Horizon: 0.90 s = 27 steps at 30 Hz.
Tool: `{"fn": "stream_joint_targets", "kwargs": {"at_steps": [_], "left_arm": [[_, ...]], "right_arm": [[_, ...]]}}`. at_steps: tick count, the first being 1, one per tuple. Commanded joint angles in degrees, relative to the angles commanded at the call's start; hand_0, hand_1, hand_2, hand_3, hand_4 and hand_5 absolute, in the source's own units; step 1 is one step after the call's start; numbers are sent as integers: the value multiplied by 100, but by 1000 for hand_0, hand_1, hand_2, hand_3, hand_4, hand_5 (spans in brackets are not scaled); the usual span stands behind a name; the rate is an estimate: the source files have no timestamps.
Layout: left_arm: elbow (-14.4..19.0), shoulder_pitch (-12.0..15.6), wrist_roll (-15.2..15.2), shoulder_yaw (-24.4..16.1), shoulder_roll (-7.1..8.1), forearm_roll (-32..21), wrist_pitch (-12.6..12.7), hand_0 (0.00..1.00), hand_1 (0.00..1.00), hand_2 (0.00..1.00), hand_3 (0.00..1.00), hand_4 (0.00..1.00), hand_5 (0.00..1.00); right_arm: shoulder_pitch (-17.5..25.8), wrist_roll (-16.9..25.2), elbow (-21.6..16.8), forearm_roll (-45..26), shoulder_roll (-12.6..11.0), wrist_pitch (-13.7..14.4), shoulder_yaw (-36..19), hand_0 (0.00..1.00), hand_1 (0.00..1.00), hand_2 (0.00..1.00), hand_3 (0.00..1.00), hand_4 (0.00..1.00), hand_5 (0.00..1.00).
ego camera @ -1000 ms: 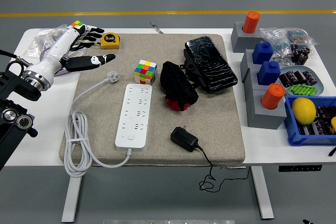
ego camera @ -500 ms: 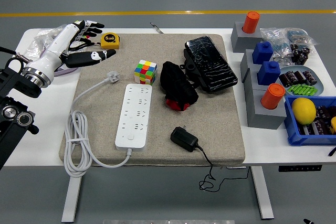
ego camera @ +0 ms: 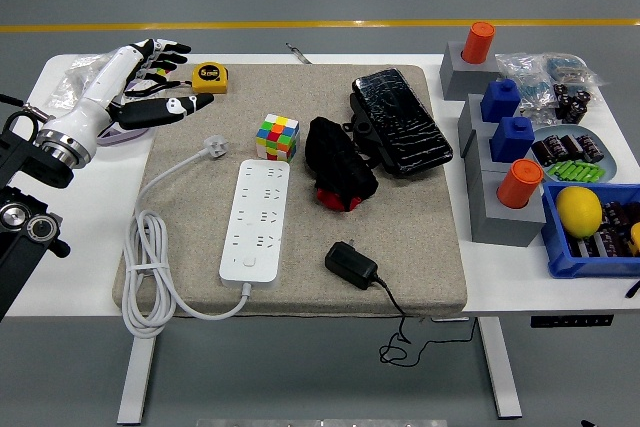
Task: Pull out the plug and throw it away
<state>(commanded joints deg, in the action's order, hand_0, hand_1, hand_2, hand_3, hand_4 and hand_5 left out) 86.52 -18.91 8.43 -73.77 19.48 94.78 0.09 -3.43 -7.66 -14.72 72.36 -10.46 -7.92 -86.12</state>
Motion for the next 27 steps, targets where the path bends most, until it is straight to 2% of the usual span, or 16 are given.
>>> {"fn": "stream_joint_targets", "kwargs": {"at_steps": [27], "left_arm": [[0, 9, 22, -20, -2, 14, -19, 647, 772, 779, 787, 942, 465]], "right_arm": [[12, -3, 2, 21, 24, -1, -45, 640, 678, 688, 608, 998, 496]]}}
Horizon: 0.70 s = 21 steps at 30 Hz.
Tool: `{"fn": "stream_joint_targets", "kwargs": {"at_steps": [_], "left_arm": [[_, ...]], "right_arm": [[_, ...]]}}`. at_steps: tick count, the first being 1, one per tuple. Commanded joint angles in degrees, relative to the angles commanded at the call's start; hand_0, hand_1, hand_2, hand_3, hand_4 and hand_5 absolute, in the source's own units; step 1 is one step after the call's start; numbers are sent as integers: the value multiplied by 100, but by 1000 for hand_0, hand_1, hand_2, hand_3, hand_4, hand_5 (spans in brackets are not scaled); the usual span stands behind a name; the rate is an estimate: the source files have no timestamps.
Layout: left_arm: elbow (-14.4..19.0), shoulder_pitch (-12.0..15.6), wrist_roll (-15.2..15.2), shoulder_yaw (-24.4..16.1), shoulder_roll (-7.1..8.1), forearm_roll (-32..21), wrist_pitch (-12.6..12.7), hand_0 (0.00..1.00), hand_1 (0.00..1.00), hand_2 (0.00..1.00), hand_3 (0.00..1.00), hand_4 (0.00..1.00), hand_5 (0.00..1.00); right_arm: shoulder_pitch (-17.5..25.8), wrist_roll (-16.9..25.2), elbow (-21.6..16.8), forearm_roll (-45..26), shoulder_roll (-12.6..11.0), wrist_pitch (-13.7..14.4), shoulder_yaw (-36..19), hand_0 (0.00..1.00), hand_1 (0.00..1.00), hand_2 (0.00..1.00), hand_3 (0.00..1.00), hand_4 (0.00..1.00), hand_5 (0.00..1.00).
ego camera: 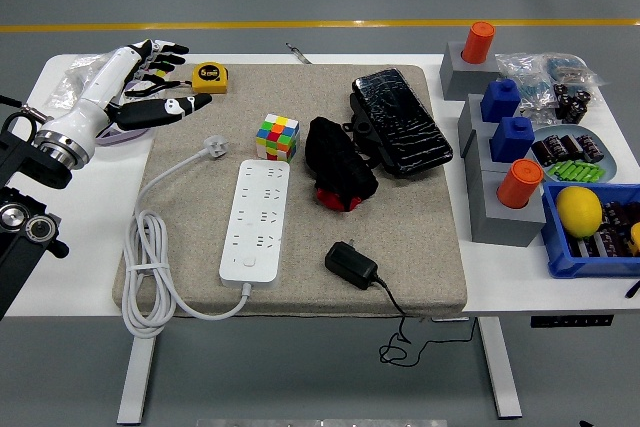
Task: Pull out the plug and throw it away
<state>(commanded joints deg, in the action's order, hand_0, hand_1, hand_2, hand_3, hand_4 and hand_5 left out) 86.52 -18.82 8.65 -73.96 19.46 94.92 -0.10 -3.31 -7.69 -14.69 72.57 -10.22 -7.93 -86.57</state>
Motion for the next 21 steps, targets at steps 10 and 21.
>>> {"fn": "stream_joint_targets", "kwargs": {"at_steps": [10, 21], "left_arm": [[-1, 5, -4, 10, -11, -3, 0, 647, 771, 779, 788, 942, 465], [-24, 6, -5, 3, -21, 6, 0, 647, 771, 780, 788, 942, 465]], "right_arm": [[12, 0, -3, -1, 7, 0, 4, 640, 678, 687, 608, 998, 498], [8, 0, -1, 0, -1, 2, 2, 639, 678, 686, 608, 998, 496]]}}
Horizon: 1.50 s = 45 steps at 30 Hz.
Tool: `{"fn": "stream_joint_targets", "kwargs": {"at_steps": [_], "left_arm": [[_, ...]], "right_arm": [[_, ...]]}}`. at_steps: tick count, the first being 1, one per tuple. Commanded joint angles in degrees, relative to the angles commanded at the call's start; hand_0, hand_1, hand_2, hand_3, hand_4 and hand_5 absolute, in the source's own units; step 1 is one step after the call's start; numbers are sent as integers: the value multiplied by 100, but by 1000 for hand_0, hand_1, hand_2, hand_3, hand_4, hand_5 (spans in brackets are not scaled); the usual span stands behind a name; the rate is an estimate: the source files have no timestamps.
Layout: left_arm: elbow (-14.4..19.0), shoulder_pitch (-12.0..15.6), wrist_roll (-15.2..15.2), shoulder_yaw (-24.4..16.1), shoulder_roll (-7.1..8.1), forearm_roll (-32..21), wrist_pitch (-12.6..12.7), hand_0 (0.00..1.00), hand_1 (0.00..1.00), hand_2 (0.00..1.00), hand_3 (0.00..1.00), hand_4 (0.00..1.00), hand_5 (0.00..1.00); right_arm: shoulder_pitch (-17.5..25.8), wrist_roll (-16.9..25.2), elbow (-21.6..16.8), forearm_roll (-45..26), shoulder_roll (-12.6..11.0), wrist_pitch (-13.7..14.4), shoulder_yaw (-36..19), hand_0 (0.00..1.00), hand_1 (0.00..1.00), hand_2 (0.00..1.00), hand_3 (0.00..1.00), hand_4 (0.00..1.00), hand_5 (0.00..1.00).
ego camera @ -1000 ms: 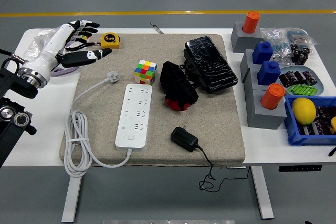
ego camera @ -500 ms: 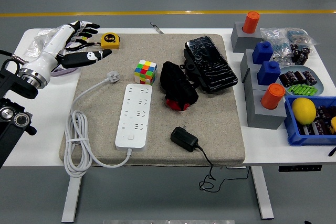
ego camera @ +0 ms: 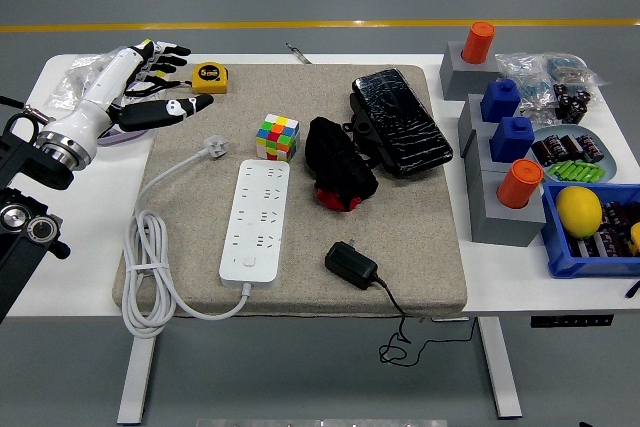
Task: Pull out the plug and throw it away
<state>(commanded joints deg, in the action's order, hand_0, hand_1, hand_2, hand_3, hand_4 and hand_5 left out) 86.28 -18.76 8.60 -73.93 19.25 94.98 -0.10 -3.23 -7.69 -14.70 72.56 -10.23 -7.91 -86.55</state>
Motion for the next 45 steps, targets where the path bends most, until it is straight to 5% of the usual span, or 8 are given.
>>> {"fn": "stream_joint_targets", "kwargs": {"at_steps": [45], "left_arm": [[-5, 36, 6, 157, 33, -20, -45, 641, 766, 780, 788, 942, 460]], "right_arm": [[75, 2, 4, -32, 31, -1, -1, 639, 678, 687, 608, 998, 495]]}}
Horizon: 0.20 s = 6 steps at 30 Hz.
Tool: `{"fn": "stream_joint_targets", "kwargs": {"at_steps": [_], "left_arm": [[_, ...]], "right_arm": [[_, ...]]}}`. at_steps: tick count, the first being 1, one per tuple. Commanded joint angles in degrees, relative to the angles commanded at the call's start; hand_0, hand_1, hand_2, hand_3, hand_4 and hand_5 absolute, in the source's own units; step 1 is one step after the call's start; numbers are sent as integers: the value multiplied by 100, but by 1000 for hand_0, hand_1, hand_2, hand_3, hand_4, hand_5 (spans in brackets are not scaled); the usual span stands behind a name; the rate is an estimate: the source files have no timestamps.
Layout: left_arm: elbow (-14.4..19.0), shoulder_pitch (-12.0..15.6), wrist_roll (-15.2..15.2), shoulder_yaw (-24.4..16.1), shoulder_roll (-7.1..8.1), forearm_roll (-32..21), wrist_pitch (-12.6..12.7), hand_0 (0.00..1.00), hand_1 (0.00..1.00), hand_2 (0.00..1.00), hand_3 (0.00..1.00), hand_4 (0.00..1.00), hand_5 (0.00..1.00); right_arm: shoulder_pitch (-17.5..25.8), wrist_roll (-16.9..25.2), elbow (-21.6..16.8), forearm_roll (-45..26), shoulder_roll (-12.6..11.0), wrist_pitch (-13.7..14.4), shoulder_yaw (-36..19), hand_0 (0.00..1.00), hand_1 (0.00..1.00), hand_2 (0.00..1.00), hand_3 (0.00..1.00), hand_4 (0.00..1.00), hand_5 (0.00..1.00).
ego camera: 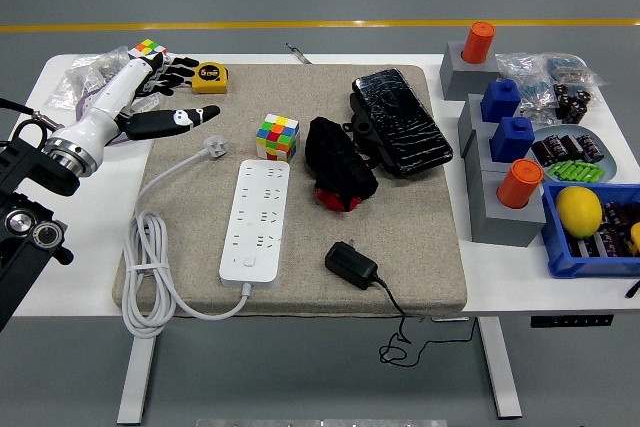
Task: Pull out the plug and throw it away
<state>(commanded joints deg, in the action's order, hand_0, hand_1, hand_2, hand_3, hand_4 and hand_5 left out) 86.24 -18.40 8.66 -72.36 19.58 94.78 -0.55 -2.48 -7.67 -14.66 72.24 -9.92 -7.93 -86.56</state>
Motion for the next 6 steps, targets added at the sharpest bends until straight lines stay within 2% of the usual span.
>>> {"fn": "stream_joint_targets", "kwargs": {"at_steps": [6], "left_arm": [[12, 3, 3, -46, 1, 2, -1, 639, 766, 780, 787, 941, 458]], "right_arm": [[-9, -3, 4, 24, -5, 1, -30, 640, 677, 687, 608, 998, 495]]}}
